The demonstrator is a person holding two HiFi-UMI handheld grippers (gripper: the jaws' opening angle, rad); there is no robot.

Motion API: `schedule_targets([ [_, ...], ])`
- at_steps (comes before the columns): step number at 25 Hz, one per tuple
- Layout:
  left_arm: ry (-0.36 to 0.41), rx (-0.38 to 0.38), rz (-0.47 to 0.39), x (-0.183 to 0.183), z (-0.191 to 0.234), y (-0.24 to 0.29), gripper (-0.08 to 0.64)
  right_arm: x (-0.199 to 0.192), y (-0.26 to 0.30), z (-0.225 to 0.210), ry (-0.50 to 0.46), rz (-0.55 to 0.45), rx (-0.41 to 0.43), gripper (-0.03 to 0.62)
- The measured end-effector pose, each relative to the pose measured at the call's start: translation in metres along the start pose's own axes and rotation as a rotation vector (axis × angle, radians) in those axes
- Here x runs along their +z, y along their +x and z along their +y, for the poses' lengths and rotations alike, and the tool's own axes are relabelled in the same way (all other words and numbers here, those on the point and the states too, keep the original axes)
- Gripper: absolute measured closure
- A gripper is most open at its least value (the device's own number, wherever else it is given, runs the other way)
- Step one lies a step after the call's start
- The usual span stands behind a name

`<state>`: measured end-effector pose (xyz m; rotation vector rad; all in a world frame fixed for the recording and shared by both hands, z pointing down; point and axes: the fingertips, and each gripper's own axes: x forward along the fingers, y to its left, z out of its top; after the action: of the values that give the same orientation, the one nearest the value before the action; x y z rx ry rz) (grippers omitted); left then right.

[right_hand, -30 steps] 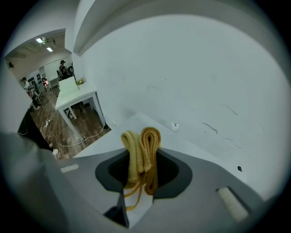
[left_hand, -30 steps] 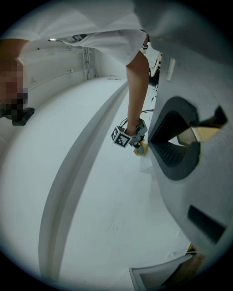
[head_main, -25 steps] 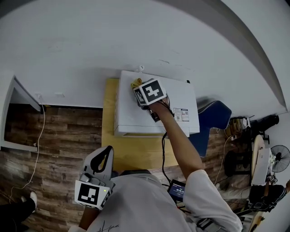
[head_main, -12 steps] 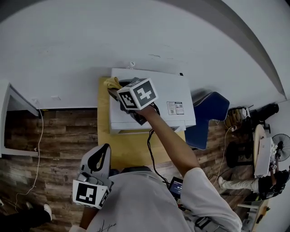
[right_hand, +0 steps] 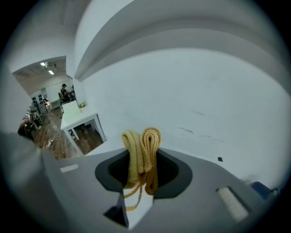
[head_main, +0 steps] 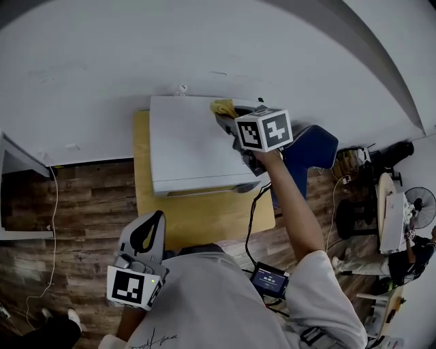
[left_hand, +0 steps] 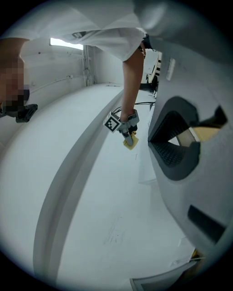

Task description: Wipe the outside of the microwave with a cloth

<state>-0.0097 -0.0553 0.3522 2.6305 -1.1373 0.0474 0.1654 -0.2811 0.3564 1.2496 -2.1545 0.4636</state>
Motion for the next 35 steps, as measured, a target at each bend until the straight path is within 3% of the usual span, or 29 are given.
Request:
schedule_targets([
  [10, 0.002, 0.003, 0.033, -0.006, 0.006, 0.018, 0.561, -0.068, -0.045, -0.124, 0.077, 0.126, -0.227, 0.472],
  [18, 0.000, -0.009, 0.040, -0.011, 0.000, 0.030, 0.561, -0.125, -0.057, -0.196, -0.043, 0.317, -0.437, 0.472],
  [22, -0.003, -0.004, 0.044, -0.011, 0.003, 0.028, 0.561, -0.140, -0.051, -0.204, -0.118, 0.374, -0.498, 0.472],
  [35, -0.002, -0.019, 0.032, -0.009, 0.007, 0.024, 0.561, -0.138, -0.045, -0.181, -0.080, 0.361, -0.509, 0.472],
])
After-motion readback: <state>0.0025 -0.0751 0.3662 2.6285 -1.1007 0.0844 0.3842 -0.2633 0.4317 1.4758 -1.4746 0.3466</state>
